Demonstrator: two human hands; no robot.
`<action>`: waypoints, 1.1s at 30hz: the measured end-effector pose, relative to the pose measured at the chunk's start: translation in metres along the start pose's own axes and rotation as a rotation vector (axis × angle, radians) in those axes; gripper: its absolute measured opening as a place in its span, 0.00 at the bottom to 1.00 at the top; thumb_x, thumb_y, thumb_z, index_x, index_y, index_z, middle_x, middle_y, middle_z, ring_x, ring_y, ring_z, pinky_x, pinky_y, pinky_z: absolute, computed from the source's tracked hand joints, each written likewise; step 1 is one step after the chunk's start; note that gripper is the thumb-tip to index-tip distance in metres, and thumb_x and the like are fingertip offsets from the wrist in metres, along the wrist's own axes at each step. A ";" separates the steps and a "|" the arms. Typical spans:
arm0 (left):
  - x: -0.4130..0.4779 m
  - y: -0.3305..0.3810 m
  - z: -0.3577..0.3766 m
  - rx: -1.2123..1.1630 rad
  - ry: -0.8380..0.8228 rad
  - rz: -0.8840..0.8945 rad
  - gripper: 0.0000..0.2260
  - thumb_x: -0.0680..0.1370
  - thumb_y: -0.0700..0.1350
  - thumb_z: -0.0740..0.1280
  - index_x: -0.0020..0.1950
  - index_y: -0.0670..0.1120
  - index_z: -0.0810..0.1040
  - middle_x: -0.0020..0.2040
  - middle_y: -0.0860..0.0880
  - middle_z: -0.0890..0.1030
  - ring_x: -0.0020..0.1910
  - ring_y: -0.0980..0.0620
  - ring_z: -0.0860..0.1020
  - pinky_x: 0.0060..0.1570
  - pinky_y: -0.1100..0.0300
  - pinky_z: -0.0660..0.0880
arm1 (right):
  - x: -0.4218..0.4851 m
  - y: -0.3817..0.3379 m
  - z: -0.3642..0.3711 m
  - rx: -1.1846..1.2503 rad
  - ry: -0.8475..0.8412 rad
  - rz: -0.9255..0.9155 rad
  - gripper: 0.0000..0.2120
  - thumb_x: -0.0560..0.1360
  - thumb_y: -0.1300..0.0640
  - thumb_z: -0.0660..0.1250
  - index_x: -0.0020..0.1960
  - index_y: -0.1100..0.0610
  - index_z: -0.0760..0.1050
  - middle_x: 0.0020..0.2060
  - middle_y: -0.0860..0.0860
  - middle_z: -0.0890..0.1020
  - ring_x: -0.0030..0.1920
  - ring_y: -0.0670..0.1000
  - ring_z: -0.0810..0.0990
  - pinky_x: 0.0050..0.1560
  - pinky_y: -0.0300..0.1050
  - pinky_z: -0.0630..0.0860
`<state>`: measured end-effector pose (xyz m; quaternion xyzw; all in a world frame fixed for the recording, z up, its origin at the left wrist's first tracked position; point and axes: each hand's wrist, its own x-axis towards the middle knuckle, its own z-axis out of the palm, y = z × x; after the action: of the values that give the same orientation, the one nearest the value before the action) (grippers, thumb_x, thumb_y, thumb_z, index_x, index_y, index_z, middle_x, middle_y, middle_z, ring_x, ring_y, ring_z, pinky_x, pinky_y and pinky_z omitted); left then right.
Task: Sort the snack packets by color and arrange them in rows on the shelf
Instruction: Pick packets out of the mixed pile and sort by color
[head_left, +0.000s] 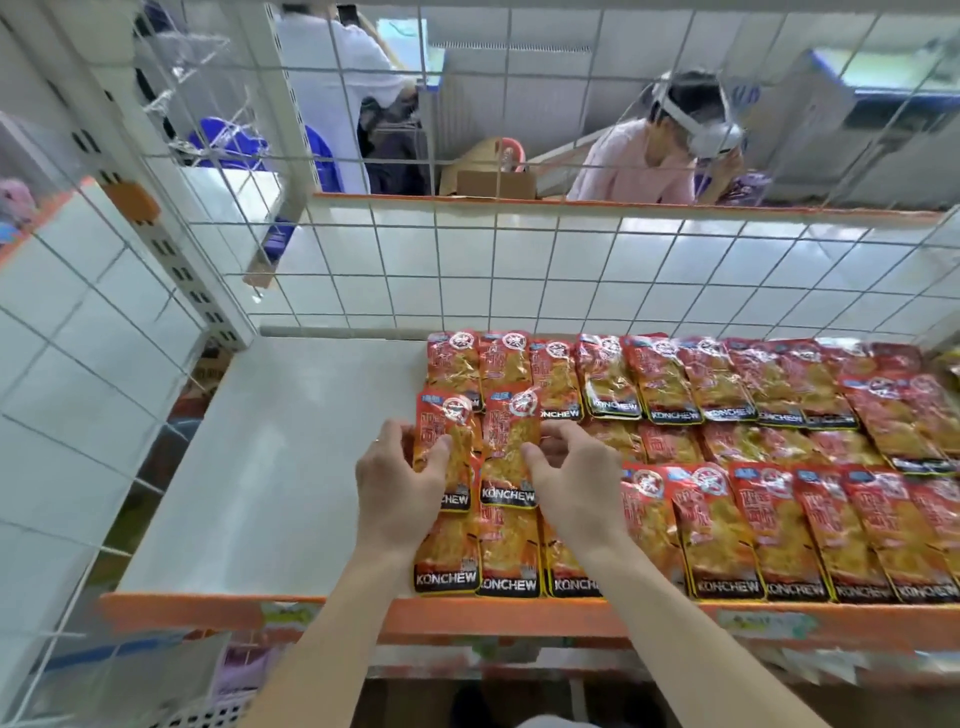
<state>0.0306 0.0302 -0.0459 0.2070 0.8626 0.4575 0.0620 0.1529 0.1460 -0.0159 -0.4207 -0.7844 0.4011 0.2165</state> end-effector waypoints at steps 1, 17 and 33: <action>0.000 -0.003 0.002 0.039 0.018 0.024 0.10 0.78 0.50 0.72 0.46 0.47 0.73 0.42 0.52 0.77 0.39 0.58 0.74 0.37 0.69 0.67 | 0.000 0.000 0.003 -0.045 0.016 -0.032 0.15 0.77 0.59 0.72 0.62 0.61 0.79 0.37 0.42 0.78 0.37 0.36 0.77 0.37 0.23 0.72; -0.005 -0.011 0.013 0.558 -0.181 0.206 0.34 0.75 0.64 0.50 0.80 0.54 0.57 0.79 0.48 0.63 0.75 0.46 0.59 0.72 0.46 0.52 | -0.004 0.019 0.015 -0.581 -0.200 -0.375 0.26 0.81 0.43 0.60 0.78 0.46 0.62 0.79 0.50 0.59 0.80 0.51 0.54 0.78 0.55 0.44; -0.002 -0.007 0.018 0.683 -0.243 0.172 0.38 0.74 0.68 0.37 0.82 0.53 0.53 0.82 0.51 0.55 0.79 0.50 0.53 0.74 0.47 0.50 | -0.003 0.036 0.018 -0.633 -0.311 -0.449 0.29 0.81 0.51 0.48 0.81 0.50 0.50 0.81 0.51 0.46 0.80 0.51 0.40 0.79 0.54 0.39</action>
<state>0.0360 0.0400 -0.0624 0.3405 0.9312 0.1190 0.0528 0.1603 0.1472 -0.0555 -0.2195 -0.9645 0.1420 0.0378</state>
